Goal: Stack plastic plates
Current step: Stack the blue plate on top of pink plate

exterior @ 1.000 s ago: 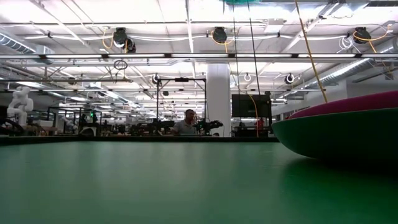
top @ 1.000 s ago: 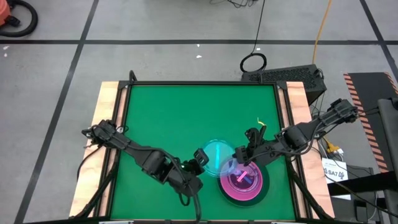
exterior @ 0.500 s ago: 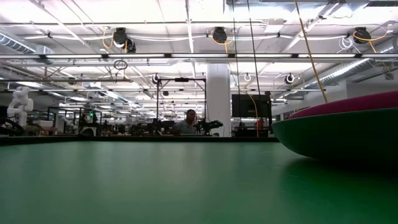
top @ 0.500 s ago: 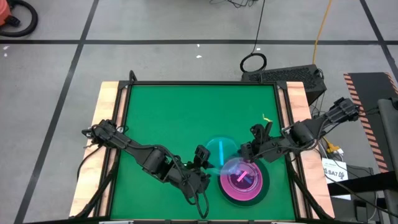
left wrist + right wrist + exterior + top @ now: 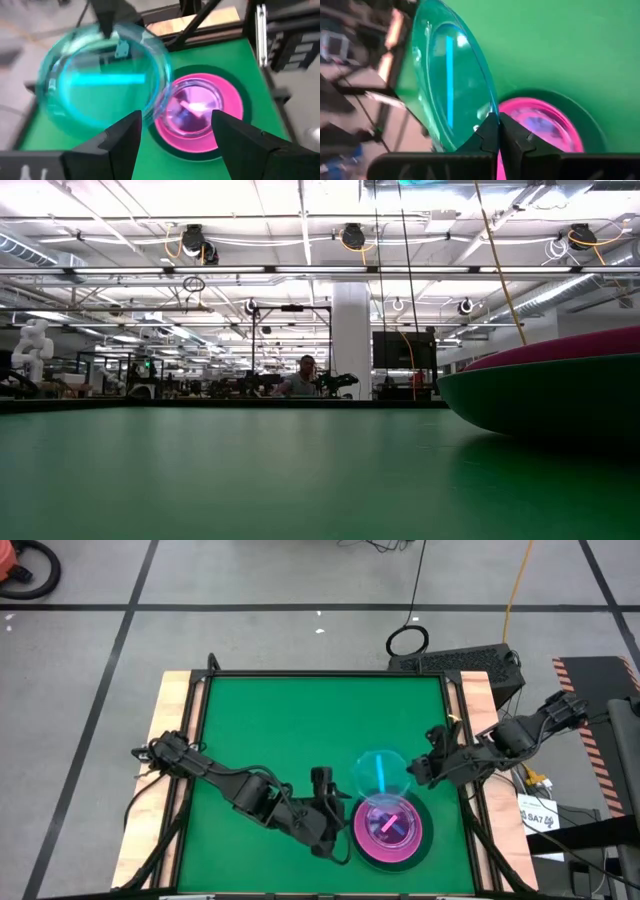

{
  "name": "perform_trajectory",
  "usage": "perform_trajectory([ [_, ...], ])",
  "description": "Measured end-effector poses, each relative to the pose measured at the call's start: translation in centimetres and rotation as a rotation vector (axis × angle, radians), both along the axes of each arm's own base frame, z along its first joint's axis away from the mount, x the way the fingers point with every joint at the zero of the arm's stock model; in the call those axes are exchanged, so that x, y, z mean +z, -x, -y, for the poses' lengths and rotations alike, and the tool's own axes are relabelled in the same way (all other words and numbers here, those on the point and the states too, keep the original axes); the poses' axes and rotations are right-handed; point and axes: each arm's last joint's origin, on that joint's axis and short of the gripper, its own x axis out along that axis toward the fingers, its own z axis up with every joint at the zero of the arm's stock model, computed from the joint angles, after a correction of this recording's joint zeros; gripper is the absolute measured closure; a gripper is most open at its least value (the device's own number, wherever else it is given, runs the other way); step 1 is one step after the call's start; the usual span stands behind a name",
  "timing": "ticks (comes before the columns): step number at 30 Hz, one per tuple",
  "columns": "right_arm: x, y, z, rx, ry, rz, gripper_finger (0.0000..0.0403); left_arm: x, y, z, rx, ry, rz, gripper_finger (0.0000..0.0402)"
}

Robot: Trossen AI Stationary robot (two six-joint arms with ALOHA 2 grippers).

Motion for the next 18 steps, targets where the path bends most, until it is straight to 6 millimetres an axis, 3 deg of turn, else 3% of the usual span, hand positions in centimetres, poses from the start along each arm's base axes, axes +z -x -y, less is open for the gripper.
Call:
perform_trajectory([
  [6,-1.5,0.2,-0.6,0.109,-0.009,-0.159,0.0402,0.0,0.0,0.0,0.117,0.176,0.019,0.0156],
  [12,-5.1,0.2,-1.9,0.237,-0.043,-0.326,0.0403,0.0,-0.1,-0.4,0.193,0.241,0.04,0.0156],
  [18,-7.8,0.0,-2.5,0.298,-0.043,-0.333,0.0403,-0.2,-0.5,-1.5,0.247,0.261,0.034,0.0156],
])
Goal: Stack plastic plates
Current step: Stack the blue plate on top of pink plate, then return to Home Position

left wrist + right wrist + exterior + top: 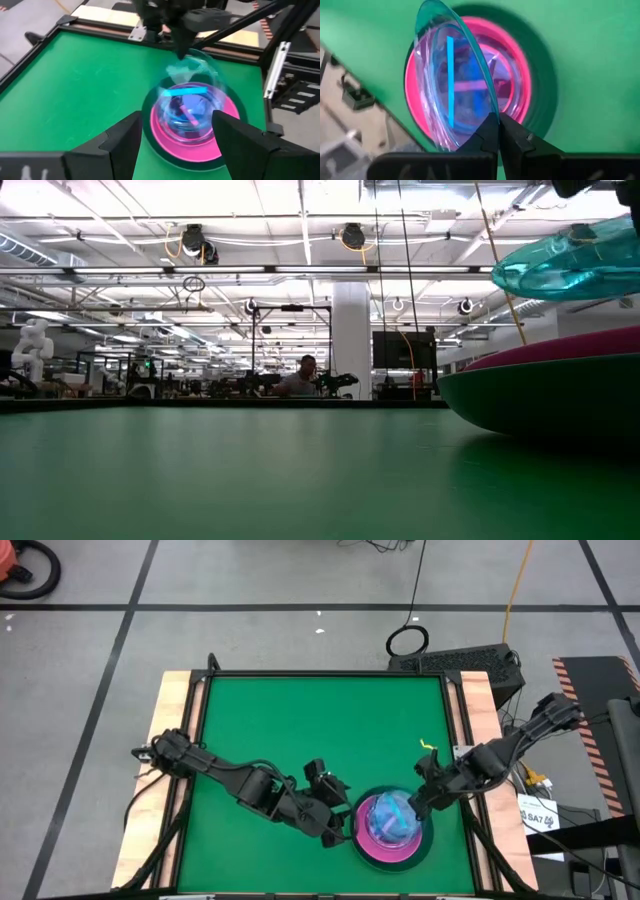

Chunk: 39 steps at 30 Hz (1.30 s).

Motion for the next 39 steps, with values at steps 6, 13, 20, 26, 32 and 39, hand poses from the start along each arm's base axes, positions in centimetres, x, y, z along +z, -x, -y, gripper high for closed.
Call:
perform_trajectory([
  [6,-3.5,0.0,-0.4,0.057,-0.035,-0.031,0.0401,-0.4,-0.2,-1.2,0.04,-0.005,-0.043,0.0156],
  [13,-5.1,0.1,-0.2,0.042,0.002,-0.029,0.0367,-0.4,-0.4,-1.8,0.052,-0.005,-0.045,0.0156],
  [20,-5.1,0.2,0.0,0.087,0.073,-0.008,0.0305,-0.3,-0.5,-2.2,0.073,0.013,-0.038,0.0156],
  [26,-5.2,0.4,-0.1,0.199,0.037,-0.036,0.0253,0.1,-1.3,-3.3,0.105,0.039,0.018,0.0156],
  [32,-4.3,0.9,0.2,0.285,0.03,0.0,0.0223,1.0,-2.5,-4.6,0.155,0.101,0.143,0.0156],
  [39,-0.4,1.9,1.6,0.377,0.111,0.255,0.0222,2.2,-3.3,-7.1,0.233,0.157,0.254,0.0156],
])
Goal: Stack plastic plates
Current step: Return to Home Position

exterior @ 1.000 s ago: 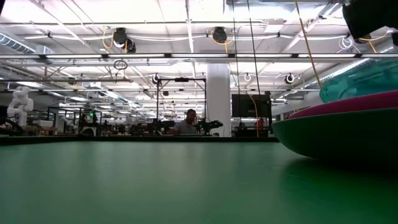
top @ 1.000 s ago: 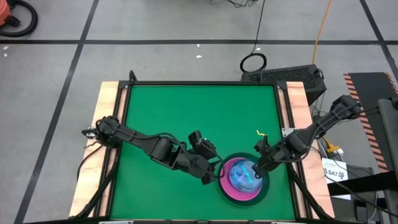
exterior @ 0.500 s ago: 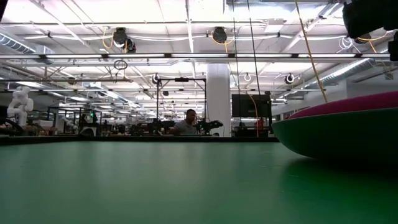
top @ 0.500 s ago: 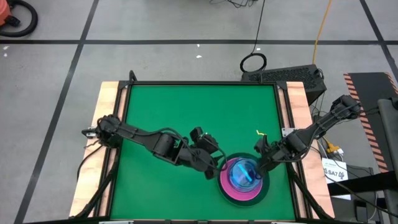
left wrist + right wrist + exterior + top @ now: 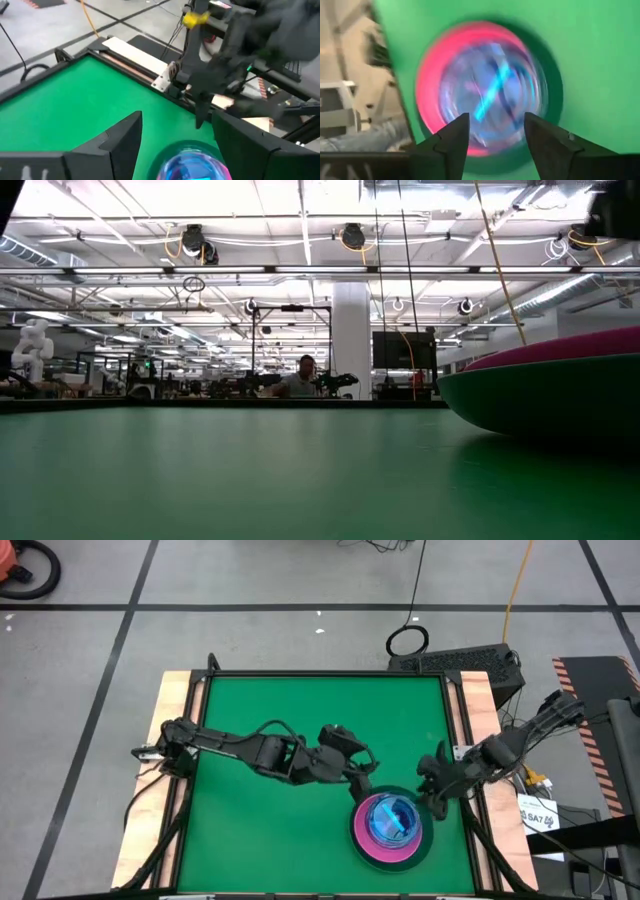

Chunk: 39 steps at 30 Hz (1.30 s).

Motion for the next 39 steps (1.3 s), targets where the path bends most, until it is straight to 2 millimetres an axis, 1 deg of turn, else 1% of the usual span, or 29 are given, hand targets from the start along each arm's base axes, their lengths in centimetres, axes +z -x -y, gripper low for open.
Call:
perform_trajectory([
  [3,2.4,0.5,0.7,0.067,0.087,0.184,0.0229,0.8,0.0,-1.1,-0.029,-0.017,0.026,0.0168],
  [6,4.3,1.0,1.4,0.102,0.229,0.321,0.024,2.2,0.9,-1.9,-0.077,-0.05,0.037,0.0205],
  [10,6.1,1.5,2.0,0.168,0.424,0.437,0.0262,4.3,3.0,-2.7,-0.14,-0.114,0.024,0.0286],
  [14,7.0,1.5,2.5,0.224,0.598,0.498,0.0298,6.3,6.1,-3.5,-0.172,-0.197,-0.025,0.0373],
  [15,7.2,1.4,2.5,0.228,0.63,0.518,0.0309,6.9,7.1,-3.8,-0.174,-0.209,-0.045,0.0387],
  [18,7.6,1.4,2.7,0.239,0.704,0.551,0.0358,7.6,9.9,-4.8,-0.169,-0.246,-0.139,0.0394],
  [20,7.6,1.6,3.0,0.239,0.714,0.55,0.039,7.9,11.9,-5.5,-0.168,-0.258,-0.222,0.0394],
  [22,7.6,1.8,3.3,0.2,0.743,0.551,0.0395,8.3,13.6,-6.4,-0.161,-0.265,-0.265,0.0394],
  [24,7.1,2.0,3.6,0.151,0.792,0.541,0.04,8.9,15.5,-7.1,-0.169,-0.283,-0.293,0.0395],
  [27,5.9,2.0,3.7,0.127,0.816,0.563,0.0401,9.6,17.8,-8.4,-0.158,-0.284,-0.256,0.0395],
  [30,4.4,1.7,3.7,0.106,0.835,0.596,0.0402,8.6,19.5,-9.3,-0.18,-0.265,-0.204,0.0395],
  [31,3.9,1.7,3.6,0.097,0.825,0.612,0.0402,7.9,19.9,-9.4,-0.187,-0.261,-0.18,0.0395],
  [35,1.3,1.1,3.3,0.077,0.802,0.654,0.0402,4.1,22.0,-9.8,-0.195,-0.235,-0.103,0.0396],
  [39,-1.9,0.6,2.8,0.117,0.732,0.709,0.0402,0.0,24.1,-9.9,-0.17,-0.195,-0.014,0.0396],
])
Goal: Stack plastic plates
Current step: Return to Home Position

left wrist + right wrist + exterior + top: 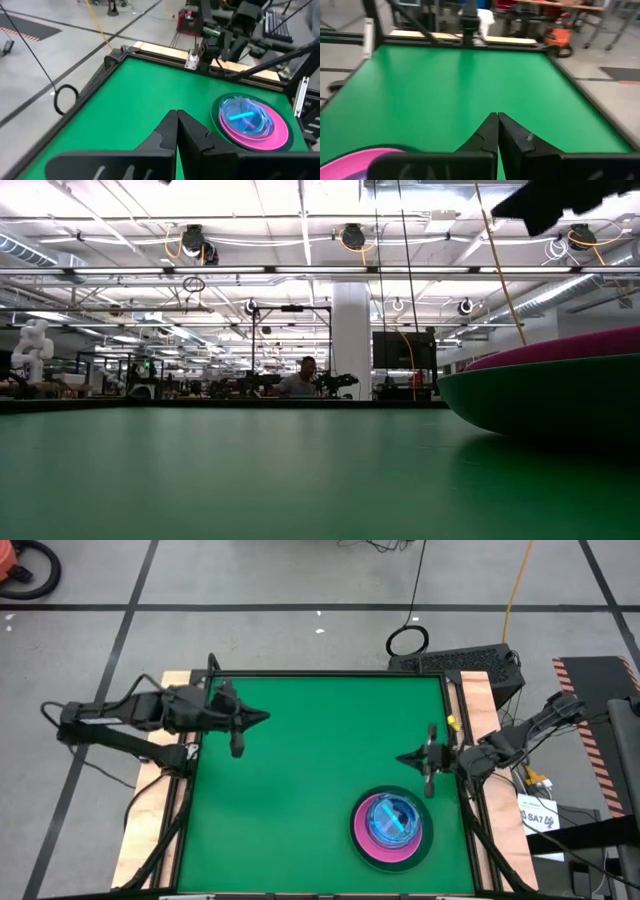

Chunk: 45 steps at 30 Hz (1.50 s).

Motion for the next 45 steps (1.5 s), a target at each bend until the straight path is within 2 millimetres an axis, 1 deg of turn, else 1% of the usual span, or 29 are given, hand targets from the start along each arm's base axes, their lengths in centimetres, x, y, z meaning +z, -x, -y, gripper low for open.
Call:
perform_trajectory([
  [4,-3.1,-0.2,-0.3,0.07,-0.029,0.007,0.0402,-4.1,1.9,-0.1,0.011,0.036,0.063,0.0396],
  [6,-4.5,-0.2,-0.4,0.099,-0.037,0.002,0.0402,-6.2,2.4,-0.1,0.011,0.039,0.087,0.0396],
  [9,-6.7,-0.1,-0.4,0.118,-0.05,0.016,0.0403,-9.2,2.7,-0.1,0.003,0.017,0.141,0.0396],
  [13,-9.4,0.2,0.1,0.095,-0.094,0.061,0.0403,-13.2,2.7,-0.2,0.006,0.024,0.21,0.0396],
  [16,-10.3,0.4,0.4,0.084,-0.102,0.106,0.0403,-15.7,2.9,-0.2,-0.002,0.049,0.231,0.0396],
  [19,-10.9,0.5,0.7,0.072,-0.08,0.097,0.0403,-17.8,3.1,-0.1,-0.013,0.06,0.22,0.0396],
  [21,-11.5,0.6,1.0,0.07,-0.075,0.081,0.0403,-18.8,3.2,-0.1,-0.019,0.059,0.23,0.0396],
  [24,-11.6,0.5,1.1,0.098,-0.118,0.081,0.0403,-20.5,3.6,-0.1,-0.025,0.059,0.264,0.0396],
  [26,-11.4,0.5,1.2,0.108,-0.16,0.111,0.0403,-21.4,3.9,-0.1,-0.037,0.06,0.295,0.0396],
  [30,-11.6,0.4,1.4,0.097,-0.152,0.1,0.0403,-23.4,4.7,-0.1,-0.043,0.053,0.298,0.0396],
  [32,-11.6,0.4,1.5,0.09,-0.146,0.099,0.0403,-23.8,4.9,-0.1,-0.033,0.067,0.293,0.0396],
  [40,-11.4,0.6,1.7,0.092,-0.11,0.107,0.0403,-23.0,5.7,-0.2,-0.018,0.021,0.352,0.0396],
  [45,-10.9,0.7,2.0,0.173,-0.111,0.136,0.0403,-22.8,6.5,-0.4,0.03,0.009,0.354,0.0396],
])
